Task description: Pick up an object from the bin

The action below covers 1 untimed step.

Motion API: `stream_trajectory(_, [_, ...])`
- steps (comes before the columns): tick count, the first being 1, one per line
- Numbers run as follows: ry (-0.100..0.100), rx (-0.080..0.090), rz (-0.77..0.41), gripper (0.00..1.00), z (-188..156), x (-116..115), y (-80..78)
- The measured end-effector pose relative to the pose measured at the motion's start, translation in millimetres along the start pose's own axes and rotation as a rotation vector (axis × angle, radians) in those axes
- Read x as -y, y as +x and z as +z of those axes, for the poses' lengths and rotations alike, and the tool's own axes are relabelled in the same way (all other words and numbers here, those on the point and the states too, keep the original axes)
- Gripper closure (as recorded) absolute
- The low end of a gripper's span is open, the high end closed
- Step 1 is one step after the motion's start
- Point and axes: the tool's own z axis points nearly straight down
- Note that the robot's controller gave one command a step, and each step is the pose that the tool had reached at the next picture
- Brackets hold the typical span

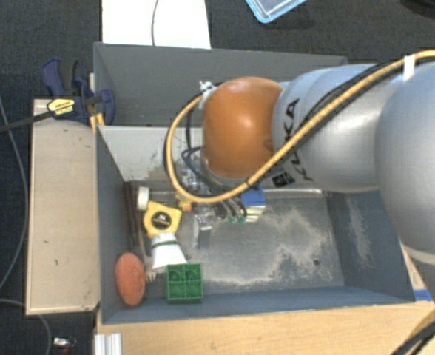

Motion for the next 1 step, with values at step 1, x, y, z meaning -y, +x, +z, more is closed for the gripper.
stream_trajectory(1, [0.0,0.008,-0.249,0.0,24.0,-52.8,-26.5])
